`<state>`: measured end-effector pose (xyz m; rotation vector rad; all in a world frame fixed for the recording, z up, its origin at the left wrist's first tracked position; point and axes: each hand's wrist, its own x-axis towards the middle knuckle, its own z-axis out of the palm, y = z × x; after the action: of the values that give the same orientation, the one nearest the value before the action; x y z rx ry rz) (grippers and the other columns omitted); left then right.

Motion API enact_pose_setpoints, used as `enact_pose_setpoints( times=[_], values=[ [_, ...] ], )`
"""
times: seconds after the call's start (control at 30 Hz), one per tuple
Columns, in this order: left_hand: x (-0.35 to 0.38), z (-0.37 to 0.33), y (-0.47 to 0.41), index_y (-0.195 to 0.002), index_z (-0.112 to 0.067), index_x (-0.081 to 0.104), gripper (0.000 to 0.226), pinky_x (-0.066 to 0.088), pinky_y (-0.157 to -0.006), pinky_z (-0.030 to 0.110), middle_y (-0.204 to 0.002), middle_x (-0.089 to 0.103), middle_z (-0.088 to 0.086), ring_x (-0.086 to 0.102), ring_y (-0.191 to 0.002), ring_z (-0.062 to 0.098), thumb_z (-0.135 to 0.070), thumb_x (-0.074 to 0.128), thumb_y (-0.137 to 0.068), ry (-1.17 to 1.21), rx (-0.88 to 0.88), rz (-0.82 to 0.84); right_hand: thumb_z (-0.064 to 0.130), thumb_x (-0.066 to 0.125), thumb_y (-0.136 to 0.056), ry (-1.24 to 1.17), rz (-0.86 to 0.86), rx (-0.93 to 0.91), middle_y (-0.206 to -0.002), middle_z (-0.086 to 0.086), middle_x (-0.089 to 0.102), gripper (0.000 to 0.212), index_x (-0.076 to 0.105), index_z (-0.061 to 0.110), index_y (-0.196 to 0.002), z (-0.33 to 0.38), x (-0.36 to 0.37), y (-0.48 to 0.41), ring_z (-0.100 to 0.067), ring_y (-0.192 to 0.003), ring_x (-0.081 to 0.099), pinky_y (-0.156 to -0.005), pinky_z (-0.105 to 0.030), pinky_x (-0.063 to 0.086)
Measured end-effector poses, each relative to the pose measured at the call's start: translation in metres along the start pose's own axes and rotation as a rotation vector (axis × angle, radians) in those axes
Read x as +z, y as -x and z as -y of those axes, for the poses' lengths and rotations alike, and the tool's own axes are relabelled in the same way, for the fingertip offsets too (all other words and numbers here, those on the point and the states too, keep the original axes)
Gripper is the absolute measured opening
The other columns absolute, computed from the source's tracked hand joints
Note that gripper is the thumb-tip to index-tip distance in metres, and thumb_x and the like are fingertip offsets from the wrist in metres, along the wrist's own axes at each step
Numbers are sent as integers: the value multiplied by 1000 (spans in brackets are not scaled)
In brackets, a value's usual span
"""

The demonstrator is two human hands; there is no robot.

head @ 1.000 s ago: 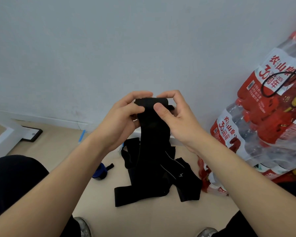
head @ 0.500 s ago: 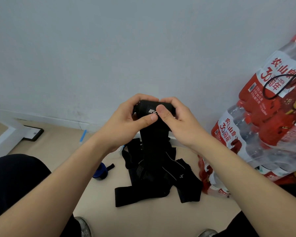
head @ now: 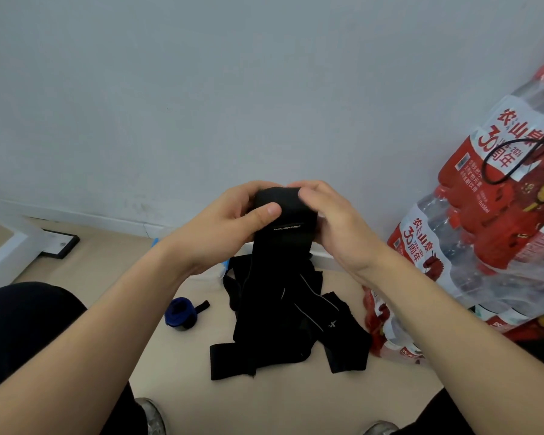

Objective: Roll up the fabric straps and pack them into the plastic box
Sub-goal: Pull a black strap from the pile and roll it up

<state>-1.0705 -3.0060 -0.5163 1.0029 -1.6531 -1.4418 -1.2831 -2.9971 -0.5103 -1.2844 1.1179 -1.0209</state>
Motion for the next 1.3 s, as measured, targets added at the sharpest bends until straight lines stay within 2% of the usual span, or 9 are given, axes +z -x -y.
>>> enact_pose_setpoints(
  times=[0.07,0.17,0.3,0.5,0.67,0.77,0.9,1.1,1.3],
  values=[
    [2,1,1,-145,-12,56,32,56,-110,43,-135,69,16,68,-128,31,-7,53,-113,-62,13,-14,58,48,-104,174,-4,18,-112,-5,70,50,64,15,-123,0,0,-2,-26,-102,72,-89,-46,58],
    [4,2,2,-140,-14,55,36,57,-107,44,-129,70,11,70,-119,29,1,61,-107,-110,28,-86,43,44,-116,365,7,-92,-98,0,66,30,60,18,-115,-4,-3,-1,-17,-85,66,-75,-43,55],
    [4,-2,1,-135,-17,58,40,61,-89,36,-122,71,6,73,-105,23,-5,71,-100,8,-22,-104,30,55,-113,371,-2,-238,-113,3,74,24,67,23,-133,-6,-6,-3,-20,-108,73,-98,-53,60],
    [7,0,3,-132,-7,66,42,55,-110,56,-130,71,25,69,-123,44,-35,68,-102,59,-80,-105,21,71,-104,388,-46,-326,-127,7,75,32,76,32,-133,-8,-1,6,-18,-118,72,-104,-49,58],
    [7,-4,0,-137,-5,65,43,55,-111,56,-134,69,30,69,-126,46,-28,69,-101,212,-9,-160,33,72,-93,102,25,-92,-131,-2,68,61,47,36,-149,-9,11,12,-11,-110,75,-94,-35,62],
    [7,-5,-1,-141,-23,66,47,56,-109,50,-132,74,15,72,-125,34,-34,74,-97,170,-12,-241,27,73,-104,33,23,3,-109,-10,83,45,51,29,-143,-12,12,14,-26,-102,81,-96,-52,64],
    [5,-3,-1,-141,-49,60,60,55,-110,48,-130,72,8,73,-123,27,-36,84,-87,154,-48,-245,58,65,-100,-142,56,164,-114,-15,81,50,61,22,-134,-8,10,11,-38,-105,80,-93,-53,64],
    [12,5,-1,-138,-33,64,74,56,-105,46,-127,70,12,73,-118,28,-35,87,-67,147,-99,-248,39,66,-107,-115,31,128,-115,-16,80,31,61,22,-132,-10,12,12,-33,-103,81,-91,-49,66],
    [20,5,-3,-140,-18,60,59,55,-107,45,-127,67,20,72,-110,27,-18,68,-82,284,-122,-263,23,60,-111,-36,-11,0,-118,-18,77,30,55,25,-141,-8,15,13,-28,-100,78,-88,-43,65]
  ],
)
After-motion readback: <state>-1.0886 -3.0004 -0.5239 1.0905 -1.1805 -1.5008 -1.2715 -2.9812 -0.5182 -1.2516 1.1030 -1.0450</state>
